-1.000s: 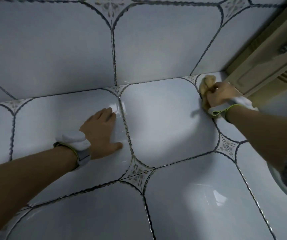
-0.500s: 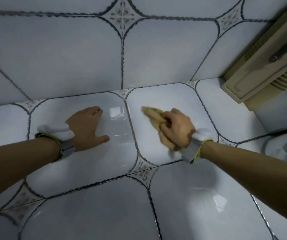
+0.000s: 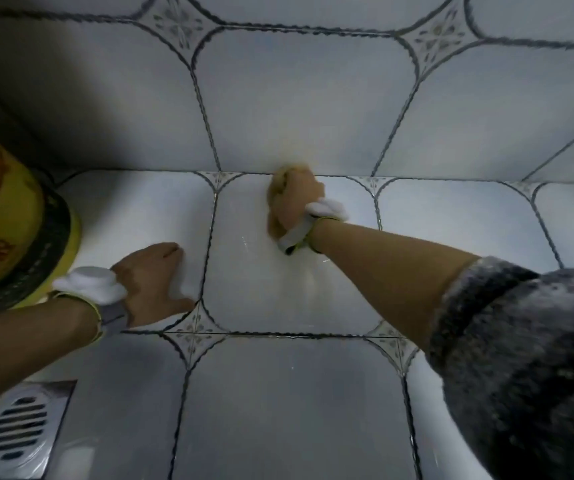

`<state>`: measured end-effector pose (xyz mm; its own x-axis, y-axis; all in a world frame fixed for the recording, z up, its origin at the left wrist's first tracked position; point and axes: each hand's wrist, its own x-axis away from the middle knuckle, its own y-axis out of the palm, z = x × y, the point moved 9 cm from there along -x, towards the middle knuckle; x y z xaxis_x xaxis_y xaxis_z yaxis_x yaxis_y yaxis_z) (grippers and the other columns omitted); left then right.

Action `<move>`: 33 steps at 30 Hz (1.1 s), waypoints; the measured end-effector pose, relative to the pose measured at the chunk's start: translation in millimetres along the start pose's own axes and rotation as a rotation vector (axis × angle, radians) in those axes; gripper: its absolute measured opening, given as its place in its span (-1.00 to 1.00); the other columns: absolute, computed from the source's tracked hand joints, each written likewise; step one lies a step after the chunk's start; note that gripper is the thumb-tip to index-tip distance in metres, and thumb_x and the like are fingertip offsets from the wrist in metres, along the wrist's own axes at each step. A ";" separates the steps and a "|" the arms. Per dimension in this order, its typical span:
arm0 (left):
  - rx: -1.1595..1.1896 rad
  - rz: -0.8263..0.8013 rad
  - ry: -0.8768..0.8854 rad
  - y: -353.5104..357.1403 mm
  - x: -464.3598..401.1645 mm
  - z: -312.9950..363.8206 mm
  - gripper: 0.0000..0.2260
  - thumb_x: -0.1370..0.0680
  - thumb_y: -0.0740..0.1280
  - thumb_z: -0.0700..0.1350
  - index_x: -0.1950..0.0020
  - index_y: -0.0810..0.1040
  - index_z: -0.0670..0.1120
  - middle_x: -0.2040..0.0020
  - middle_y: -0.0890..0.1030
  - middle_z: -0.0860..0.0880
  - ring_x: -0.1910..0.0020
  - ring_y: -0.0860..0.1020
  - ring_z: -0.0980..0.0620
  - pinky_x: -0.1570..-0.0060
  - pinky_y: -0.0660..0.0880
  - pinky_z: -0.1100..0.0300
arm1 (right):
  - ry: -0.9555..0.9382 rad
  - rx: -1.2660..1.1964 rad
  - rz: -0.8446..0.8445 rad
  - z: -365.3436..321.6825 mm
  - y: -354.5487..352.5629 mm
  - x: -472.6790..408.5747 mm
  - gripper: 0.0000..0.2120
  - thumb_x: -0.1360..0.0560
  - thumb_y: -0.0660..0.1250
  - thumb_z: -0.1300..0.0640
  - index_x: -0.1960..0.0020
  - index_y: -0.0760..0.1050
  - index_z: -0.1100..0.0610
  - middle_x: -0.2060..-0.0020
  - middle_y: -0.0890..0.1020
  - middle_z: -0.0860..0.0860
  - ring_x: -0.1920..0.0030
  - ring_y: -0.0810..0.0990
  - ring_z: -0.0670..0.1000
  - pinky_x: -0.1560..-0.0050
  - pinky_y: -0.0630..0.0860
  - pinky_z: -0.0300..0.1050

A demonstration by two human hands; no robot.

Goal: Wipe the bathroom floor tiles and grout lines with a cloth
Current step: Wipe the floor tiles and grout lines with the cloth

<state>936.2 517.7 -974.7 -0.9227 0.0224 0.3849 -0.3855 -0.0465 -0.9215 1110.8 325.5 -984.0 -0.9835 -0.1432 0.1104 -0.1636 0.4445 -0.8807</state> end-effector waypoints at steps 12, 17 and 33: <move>-0.061 -0.060 -0.030 12.6 -3.8 12.6 -0.01 -0.43 0.28 0.35 -0.55 -0.15 -0.18 -0.58 -0.05 -0.09 -0.54 0.06 -0.02 -0.46 0.00 0.21 | 0.107 0.137 0.152 149.0 -100.2 25.7 -0.82 -0.44 0.22 -0.02 0.11 0.55 0.03 0.19 0.65 0.07 0.18 0.61 0.22 0.19 0.41 -0.15; -0.001 -0.108 0.072 10.5 -13.8 44.8 0.02 -0.42 0.26 0.38 -0.54 -0.19 -0.20 -0.57 -0.13 -0.11 -0.55 -0.04 -0.04 -0.49 -0.07 0.17 | 0.503 0.240 0.081 276.0 -152.4 65.1 -0.88 -0.43 0.32 0.09 0.06 0.44 0.08 -0.06 0.58 0.22 0.01 0.56 0.28 0.06 0.47 0.01; -0.163 -0.030 0.479 15.1 -23.4 205.5 -0.13 -0.47 0.25 0.27 -0.56 -0.08 -0.16 -0.58 -0.04 -0.09 -0.54 0.00 -0.02 -0.49 -0.07 0.15 | 0.169 0.233 0.078 259.2 -141.3 170.7 -0.83 -0.50 0.28 0.08 -0.05 0.54 0.09 0.06 0.56 0.12 0.04 0.58 0.22 0.09 0.38 -0.09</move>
<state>951.4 311.3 -987.0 -0.7916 0.4786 0.3798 -0.3715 0.1166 -0.9211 986.1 9.0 -960.1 -0.9945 0.0416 0.0960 -0.0840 0.2303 -0.9695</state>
